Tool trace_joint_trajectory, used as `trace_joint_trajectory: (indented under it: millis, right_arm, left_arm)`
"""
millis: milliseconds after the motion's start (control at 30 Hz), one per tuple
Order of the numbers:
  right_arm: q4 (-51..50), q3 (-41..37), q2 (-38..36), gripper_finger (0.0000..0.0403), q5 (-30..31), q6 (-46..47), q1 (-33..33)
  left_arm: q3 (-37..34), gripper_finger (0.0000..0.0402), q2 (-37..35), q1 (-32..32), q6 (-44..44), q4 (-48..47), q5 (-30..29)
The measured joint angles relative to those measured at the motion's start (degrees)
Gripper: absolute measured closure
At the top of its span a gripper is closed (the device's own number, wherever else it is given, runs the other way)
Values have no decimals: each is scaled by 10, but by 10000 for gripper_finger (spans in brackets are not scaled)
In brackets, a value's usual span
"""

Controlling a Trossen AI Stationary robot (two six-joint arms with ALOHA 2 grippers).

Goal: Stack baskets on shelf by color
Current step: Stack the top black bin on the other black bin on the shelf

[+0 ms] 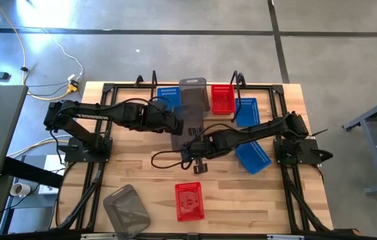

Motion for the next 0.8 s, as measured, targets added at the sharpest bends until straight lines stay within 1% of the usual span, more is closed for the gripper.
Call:
trace_joint_trajectory:
  millis: [167, 300, 467, 633, 733, 800]
  right_arm:
    - [-17, 0, 0, 402, -2, 31, 0]
    - [-33, 0, -11, 402, 1, 54, 0]
    - [-29, 0, -38, 402, 6, 57, 0]
    - [-32, 0, -67, 403, 22, 43, 0]
    - [-32, 0, -79, 403, 37, 13, -5]
    - [-33, 0, -85, 403, 37, -4, -11]
  left_arm:
    - [1, 300, 0, 9, 6, 0, 35]
    - [1, 279, -3, 13, 24, 0, 37]
    - [1, 273, -12, 14, 50, 14, 33]
    - [1, 273, -31, 16, 60, 22, -8]
    - [1, 273, -49, 18, 76, 31, -26]
    - [1, 273, -60, 20, 87, 47, -35]
